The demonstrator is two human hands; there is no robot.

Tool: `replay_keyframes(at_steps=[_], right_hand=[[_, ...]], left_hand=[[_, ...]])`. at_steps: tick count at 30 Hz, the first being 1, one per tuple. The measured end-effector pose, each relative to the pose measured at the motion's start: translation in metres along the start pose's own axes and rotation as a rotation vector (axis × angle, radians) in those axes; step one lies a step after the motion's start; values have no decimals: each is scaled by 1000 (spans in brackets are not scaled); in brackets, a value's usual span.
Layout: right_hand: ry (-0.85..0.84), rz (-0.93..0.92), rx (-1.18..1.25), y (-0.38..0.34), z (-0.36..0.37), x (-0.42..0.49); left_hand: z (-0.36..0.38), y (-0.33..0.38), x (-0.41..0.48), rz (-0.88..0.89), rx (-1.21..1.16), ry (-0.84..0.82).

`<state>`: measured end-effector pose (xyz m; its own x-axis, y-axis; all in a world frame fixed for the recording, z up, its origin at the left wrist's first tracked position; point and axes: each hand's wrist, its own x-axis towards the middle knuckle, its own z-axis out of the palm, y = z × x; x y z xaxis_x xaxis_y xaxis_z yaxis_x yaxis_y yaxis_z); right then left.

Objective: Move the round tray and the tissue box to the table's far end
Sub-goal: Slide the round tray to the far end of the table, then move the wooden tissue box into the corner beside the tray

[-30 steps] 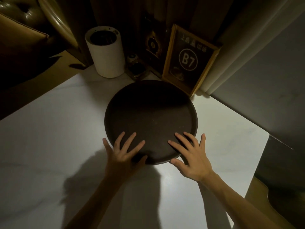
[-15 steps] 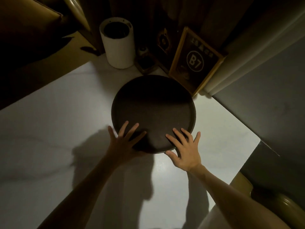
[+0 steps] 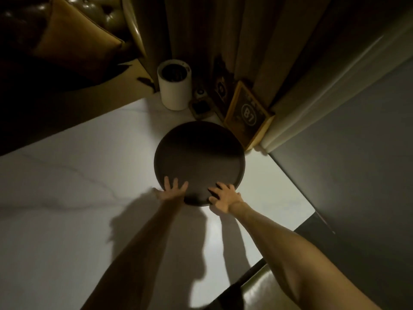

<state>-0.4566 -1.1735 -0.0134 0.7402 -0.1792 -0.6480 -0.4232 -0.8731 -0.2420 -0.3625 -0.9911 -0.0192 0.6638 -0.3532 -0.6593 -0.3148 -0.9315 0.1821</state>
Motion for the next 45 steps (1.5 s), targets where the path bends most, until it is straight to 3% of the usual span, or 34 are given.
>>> replay_keyframes(at_steps=[3, 5, 10, 14, 19, 24, 28, 32, 35, 41, 45], right_hand=[[59, -13, -7, -3, -23, -11], [145, -21, 9, -7, -37, -20], [355, -46, 184, -30, -95, -46], [524, -168, 365, -60, -147, -71], [568, -371, 575, -120, -173, -107], [295, -592, 590, -217, -135, -135], [30, -724, 520, -302, -76, -154], [-228, -854, 404, -379, -7, -183], [-400, -950, 286, -428, 42, -210], [-565, -1087, 86, -521, 115, -267], [-565, -1105, 25, -589, 162, -283]], left_hand=[[-19, 18, -14, 0, 132, 26], [-38, 24, -32, 44, 190, 145], [-92, 24, -77, 62, 82, 408], [-136, 9, -124, 44, -99, 629], [-157, -51, -209, -85, -329, 821], [-116, -155, -293, -297, -559, 850], [-47, -231, -370, -541, -548, 933], [34, -266, -463, -754, -539, 1077], [83, -278, -525, -1042, -771, 1053], [149, -294, -629, -1262, -1026, 1028], [158, -366, -661, -1302, -1067, 982]])
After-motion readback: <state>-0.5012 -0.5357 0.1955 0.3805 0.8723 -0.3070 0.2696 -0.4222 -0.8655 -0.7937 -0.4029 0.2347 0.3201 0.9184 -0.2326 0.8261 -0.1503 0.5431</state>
